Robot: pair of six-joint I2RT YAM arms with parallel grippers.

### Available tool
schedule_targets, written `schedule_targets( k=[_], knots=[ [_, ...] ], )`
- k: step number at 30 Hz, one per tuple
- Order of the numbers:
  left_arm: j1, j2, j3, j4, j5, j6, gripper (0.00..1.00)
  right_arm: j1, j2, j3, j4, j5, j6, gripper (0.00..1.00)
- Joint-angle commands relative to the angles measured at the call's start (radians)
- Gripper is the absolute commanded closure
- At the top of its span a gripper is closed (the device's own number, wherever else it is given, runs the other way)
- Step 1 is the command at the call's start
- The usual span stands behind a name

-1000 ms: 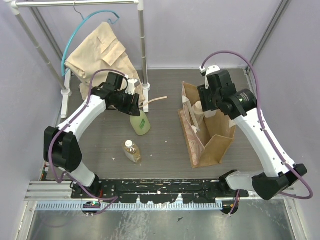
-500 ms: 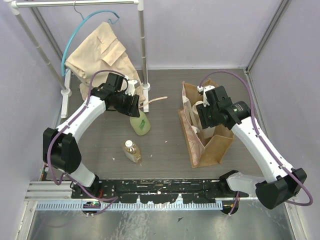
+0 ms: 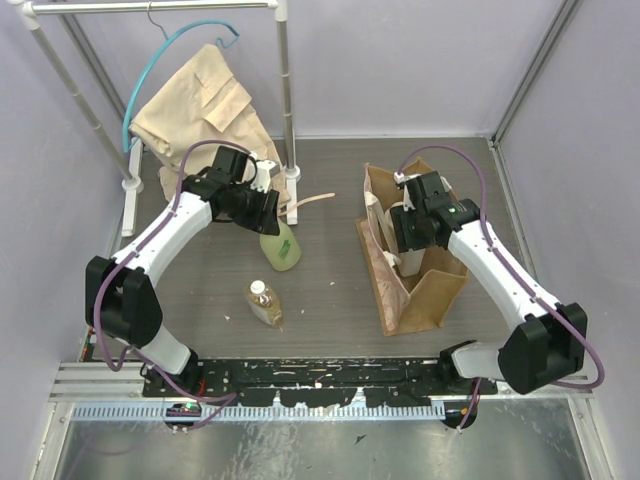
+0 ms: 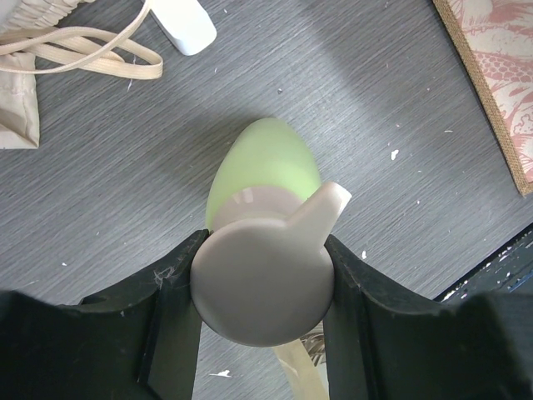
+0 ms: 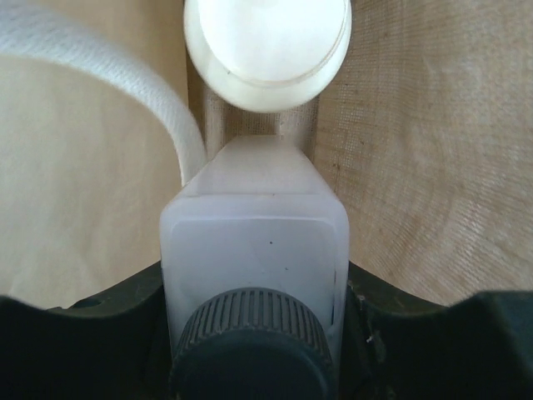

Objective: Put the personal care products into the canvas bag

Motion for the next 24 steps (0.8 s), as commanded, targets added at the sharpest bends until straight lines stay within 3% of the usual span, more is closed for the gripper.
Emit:
schedule_targets(
  k=[1,14,18,20,22,24],
  knots=[
    [-0.009,-0.027,-0.015,-0.03,0.008,-0.011,0.84,-0.024,0.033,-0.007,0.177,-0.001,0.024,1.0],
    [-0.02,-0.044,-0.041,-0.006,0.006,-0.022,0.88,-0.091,0.119,-0.043,0.292,-0.033,-0.021,0.97],
    [-0.027,-0.052,-0.033,-0.008,0.004,-0.023,1.0,-0.092,0.11,-0.041,0.291,-0.056,-0.018,0.57],
    [-0.03,-0.055,-0.022,-0.008,0.001,-0.025,1.0,-0.092,0.09,-0.035,0.29,-0.065,-0.015,0.35],
    [-0.033,-0.057,-0.004,-0.014,-0.002,-0.027,1.0,-0.091,0.07,-0.023,0.276,-0.08,-0.016,0.23],
    [-0.035,-0.055,0.016,-0.025,-0.004,-0.027,1.0,-0.091,0.05,-0.004,0.255,-0.091,-0.015,0.18]
  ],
)
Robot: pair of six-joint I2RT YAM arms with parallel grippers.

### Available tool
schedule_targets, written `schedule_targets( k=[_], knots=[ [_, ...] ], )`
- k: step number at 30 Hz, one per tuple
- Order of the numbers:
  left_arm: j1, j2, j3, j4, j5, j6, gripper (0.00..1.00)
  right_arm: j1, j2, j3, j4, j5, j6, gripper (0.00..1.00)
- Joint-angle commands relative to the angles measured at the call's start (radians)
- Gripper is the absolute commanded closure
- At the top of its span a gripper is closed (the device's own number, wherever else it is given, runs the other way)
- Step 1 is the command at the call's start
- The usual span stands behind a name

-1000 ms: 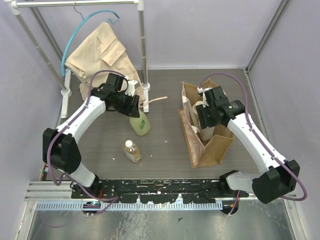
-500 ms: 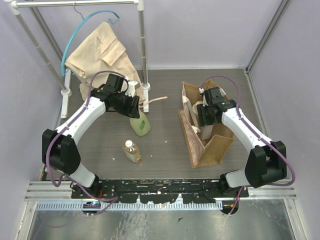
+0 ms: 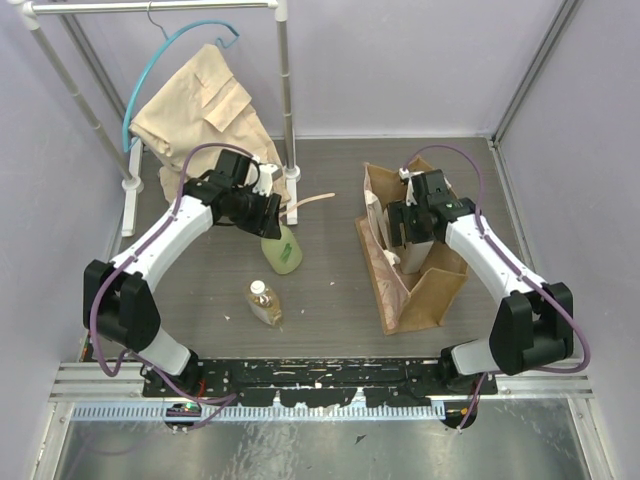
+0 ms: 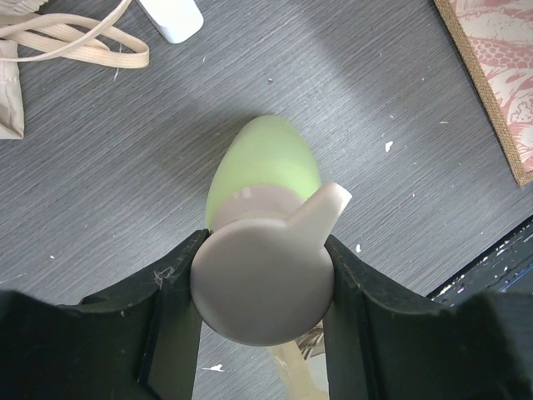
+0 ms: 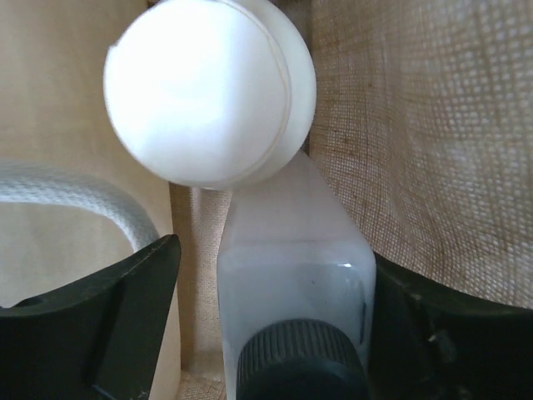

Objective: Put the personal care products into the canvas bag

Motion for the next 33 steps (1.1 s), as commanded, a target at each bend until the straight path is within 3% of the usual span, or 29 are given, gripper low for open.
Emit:
schedule_targets(
  k=[1,11,19,25,33],
  knots=[
    [-0.012,-0.029,0.048,-0.033,0.008,-0.011,1.0,-0.001,-0.076,0.087,0.035,-0.043,-0.003,0.16],
    [-0.039,-0.019,0.154,-0.11,-0.026,-0.015,1.0,0.0,-0.181,0.268,-0.139,0.008,-0.021,0.08],
    [-0.101,-0.071,0.289,-0.166,-0.023,-0.031,1.0,-0.001,-0.269,0.358,-0.11,0.08,-0.033,0.09],
    [-0.172,-0.083,0.496,-0.256,-0.043,-0.034,1.0,-0.02,-0.236,0.327,-0.107,0.283,-0.041,0.11],
    [-0.271,-0.082,0.727,-0.381,-0.102,-0.083,1.0,-0.116,-0.187,0.222,-0.08,0.233,-0.022,0.16]
  ],
)
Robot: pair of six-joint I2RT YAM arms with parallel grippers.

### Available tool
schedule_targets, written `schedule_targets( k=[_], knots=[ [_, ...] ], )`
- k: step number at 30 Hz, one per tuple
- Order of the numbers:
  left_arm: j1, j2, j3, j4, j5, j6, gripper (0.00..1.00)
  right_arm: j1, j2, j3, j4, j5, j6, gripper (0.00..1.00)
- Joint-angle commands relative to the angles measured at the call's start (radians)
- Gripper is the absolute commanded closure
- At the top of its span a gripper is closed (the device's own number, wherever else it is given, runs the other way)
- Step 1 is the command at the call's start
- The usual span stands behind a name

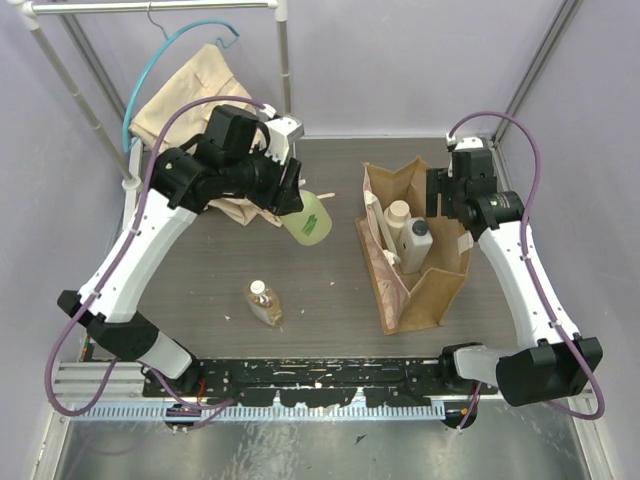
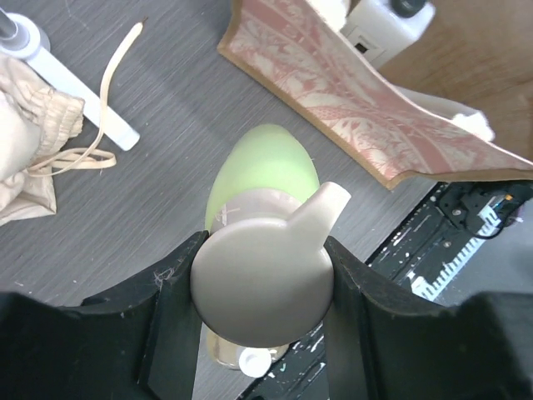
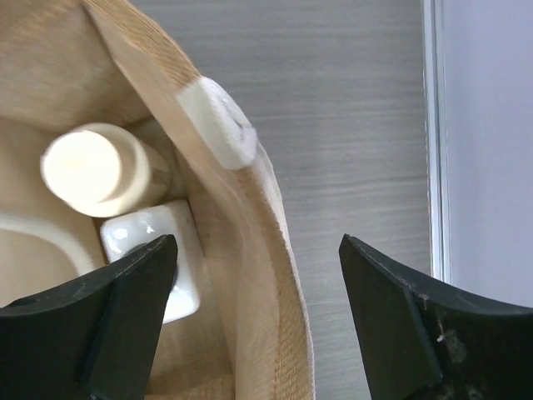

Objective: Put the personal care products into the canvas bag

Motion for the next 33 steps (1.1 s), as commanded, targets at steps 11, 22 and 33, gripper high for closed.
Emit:
schedule_targets(
  k=[11,22,33],
  knots=[
    [-0.196,-0.021,0.35,-0.036,-0.007,-0.049,1.0,-0.047,0.004,-0.062,0.073,-0.048,0.023,0.77],
    [-0.297,0.147,0.497,-0.021,-0.017,-0.033,1.0,-0.046,0.006,-0.087,0.109,-0.221,0.048,0.97],
    [-0.327,0.205,0.556,0.037,-0.02,-0.023,1.0,-0.046,0.025,-0.096,0.114,-0.168,0.035,0.97]
  ],
)
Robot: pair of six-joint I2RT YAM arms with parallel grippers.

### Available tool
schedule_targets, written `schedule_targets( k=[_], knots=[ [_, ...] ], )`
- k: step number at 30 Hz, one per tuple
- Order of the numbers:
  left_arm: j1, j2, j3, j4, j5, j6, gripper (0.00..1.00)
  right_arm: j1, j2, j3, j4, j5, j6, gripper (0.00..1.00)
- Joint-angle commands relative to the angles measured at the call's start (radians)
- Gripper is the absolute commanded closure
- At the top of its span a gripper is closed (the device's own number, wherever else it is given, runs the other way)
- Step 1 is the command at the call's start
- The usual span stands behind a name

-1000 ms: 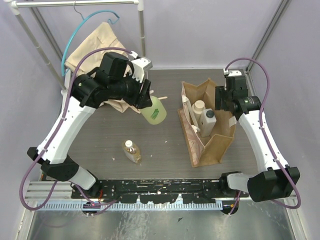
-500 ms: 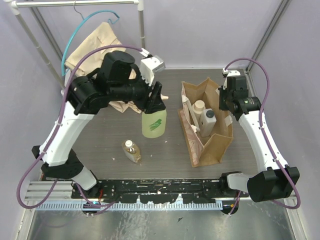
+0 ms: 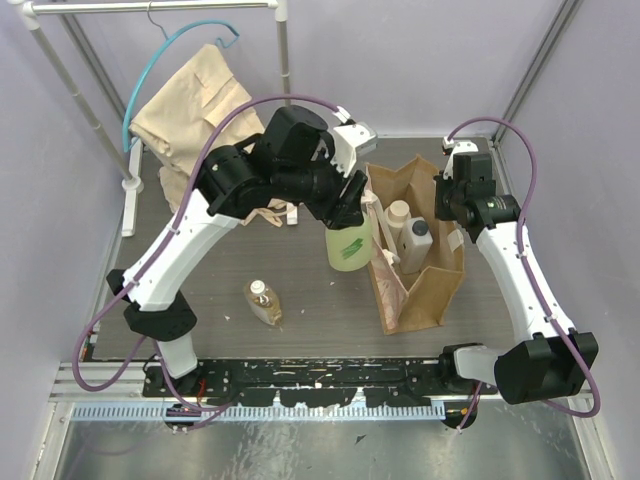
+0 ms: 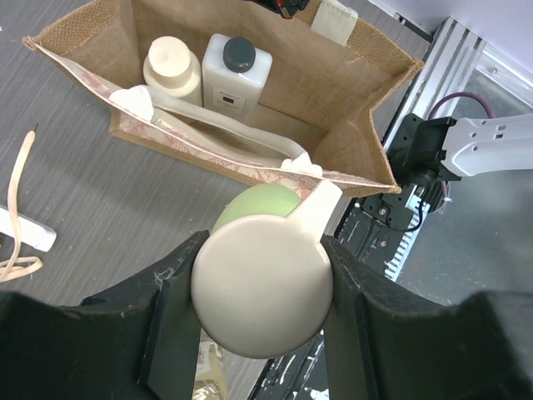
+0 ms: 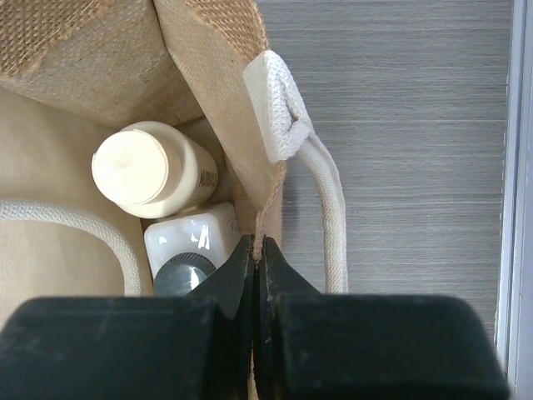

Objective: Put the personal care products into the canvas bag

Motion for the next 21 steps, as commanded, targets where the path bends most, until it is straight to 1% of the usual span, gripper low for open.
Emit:
schedule_targets(
  k=[1,12,17,21],
  knots=[
    [-0.007,-0.046,0.071,0.157,0.02,0.005,1.0,-0.003,0.004,-0.004,0.031,0.014,0.006,0.97],
    [-0.023,-0.056,0.069,0.261,0.07,0.001,1.0,-0.002,0.015,0.001,0.039,-0.004,0.015,0.97],
    [-0.033,-0.022,0.082,0.311,0.091,0.003,1.0,-0.003,0.019,0.011,0.037,0.001,0.016,0.99],
    [-0.037,0.024,0.123,0.342,0.102,0.009,1.0,-0.002,0.015,0.013,0.037,-0.002,0.018,0.99]
  ],
)
